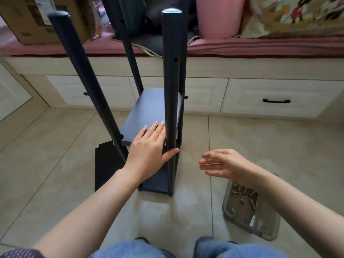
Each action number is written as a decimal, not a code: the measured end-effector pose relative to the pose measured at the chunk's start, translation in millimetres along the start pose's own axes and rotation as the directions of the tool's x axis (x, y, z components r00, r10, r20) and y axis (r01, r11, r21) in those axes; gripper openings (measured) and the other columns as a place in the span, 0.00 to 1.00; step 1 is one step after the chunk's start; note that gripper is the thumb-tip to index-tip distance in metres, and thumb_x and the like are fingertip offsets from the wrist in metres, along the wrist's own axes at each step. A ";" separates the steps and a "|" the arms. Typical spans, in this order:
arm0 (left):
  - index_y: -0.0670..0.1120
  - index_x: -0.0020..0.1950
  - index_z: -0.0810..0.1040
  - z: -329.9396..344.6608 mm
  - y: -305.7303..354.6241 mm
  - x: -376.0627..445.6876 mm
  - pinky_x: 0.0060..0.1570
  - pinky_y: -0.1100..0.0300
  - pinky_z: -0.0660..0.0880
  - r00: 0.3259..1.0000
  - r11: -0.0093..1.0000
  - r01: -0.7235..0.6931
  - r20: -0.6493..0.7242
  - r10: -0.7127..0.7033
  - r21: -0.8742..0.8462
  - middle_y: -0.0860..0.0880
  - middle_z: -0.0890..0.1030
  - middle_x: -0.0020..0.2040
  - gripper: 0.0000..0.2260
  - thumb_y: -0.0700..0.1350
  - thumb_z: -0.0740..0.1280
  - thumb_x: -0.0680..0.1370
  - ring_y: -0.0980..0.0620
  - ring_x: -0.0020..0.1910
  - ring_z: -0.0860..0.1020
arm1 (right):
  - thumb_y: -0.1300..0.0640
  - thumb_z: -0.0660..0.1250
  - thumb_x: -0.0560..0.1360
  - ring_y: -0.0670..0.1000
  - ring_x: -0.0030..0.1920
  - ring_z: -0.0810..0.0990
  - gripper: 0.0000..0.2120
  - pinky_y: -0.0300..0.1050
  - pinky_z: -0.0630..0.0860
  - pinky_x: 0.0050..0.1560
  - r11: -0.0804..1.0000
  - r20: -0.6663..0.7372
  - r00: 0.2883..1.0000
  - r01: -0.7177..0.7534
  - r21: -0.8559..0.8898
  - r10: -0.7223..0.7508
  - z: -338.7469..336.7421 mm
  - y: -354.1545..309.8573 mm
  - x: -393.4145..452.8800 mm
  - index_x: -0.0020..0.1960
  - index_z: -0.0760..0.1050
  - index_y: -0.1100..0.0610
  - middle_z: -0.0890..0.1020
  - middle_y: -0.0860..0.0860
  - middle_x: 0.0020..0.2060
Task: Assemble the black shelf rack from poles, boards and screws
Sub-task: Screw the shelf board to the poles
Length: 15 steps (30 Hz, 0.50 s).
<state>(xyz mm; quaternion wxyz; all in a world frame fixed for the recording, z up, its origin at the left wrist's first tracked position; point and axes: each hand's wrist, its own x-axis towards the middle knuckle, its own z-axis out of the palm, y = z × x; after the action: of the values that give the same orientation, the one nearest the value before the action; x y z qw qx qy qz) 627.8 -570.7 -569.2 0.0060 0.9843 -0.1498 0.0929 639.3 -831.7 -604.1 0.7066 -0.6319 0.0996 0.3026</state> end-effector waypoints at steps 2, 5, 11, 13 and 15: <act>0.45 0.80 0.63 0.9 2.1 0.6 0.78 0.48 0.58 1.000 1.000 0.000 -0.020 0.000 -0.012 0.47 0.64 0.79 0.36 0.67 0.49 0.79 0.49 0.80 0.58 | 0.58 0.61 0.82 0.57 0.50 0.86 0.11 0.50 0.82 0.50 0.999 -0.061 0.998 -0.017 -0.031 0.015 -27.0 14.5 -9.5 0.57 0.77 0.64 0.86 0.60 0.47; 0.44 0.78 0.67 2.2 3.2 -0.1 0.76 0.45 0.61 0.999 0.999 -0.004 -0.047 0.002 -0.036 0.45 0.68 0.77 0.35 0.66 0.51 0.79 0.47 0.78 0.62 | 0.58 0.61 0.82 0.54 0.46 0.86 0.10 0.47 0.82 0.48 0.979 -0.161 0.985 -0.086 -0.187 0.055 -62.0 38.8 -17.0 0.56 0.78 0.62 0.86 0.57 0.44; 0.46 0.74 0.73 4.4 3.0 -1.3 0.76 0.43 0.60 0.997 0.998 0.001 -0.080 -0.005 -0.055 0.47 0.71 0.75 0.33 0.67 0.52 0.80 0.48 0.78 0.63 | 0.64 0.64 0.80 0.48 0.31 0.77 0.05 0.38 0.73 0.29 0.770 -0.311 0.941 -0.295 -0.565 0.133 -103.1 106.3 -3.5 0.52 0.78 0.63 0.83 0.58 0.39; 0.46 0.74 0.73 5.4 2.2 -1.2 0.76 0.42 0.59 0.994 0.997 -0.005 -0.110 -0.003 -0.072 0.47 0.72 0.75 0.33 0.68 0.53 0.80 0.48 0.78 0.64 | 0.65 0.64 0.78 0.48 0.29 0.75 0.05 0.38 0.72 0.28 0.672 -0.346 0.926 -0.352 -0.651 0.150 -107.1 130.2 7.5 0.51 0.78 0.62 0.80 0.56 0.35; 0.46 0.74 0.72 6.3 1.4 -0.4 0.76 0.41 0.59 0.993 0.997 -0.015 -0.122 0.006 -0.078 0.47 0.72 0.74 0.34 0.67 0.52 0.79 0.48 0.77 0.64 | 0.65 0.66 0.78 0.49 0.32 0.78 0.04 0.39 0.75 0.31 0.601 -0.361 0.916 -0.388 -0.699 0.172 -109.4 149.2 18.2 0.52 0.78 0.61 0.81 0.55 0.36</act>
<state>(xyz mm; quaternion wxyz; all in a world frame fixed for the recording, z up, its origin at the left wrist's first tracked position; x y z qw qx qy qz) 628.2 -572.1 -575.4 0.0534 0.9751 -0.1578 0.1466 597.7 -927.7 -757.8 0.3007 -0.8780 0.1531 0.3396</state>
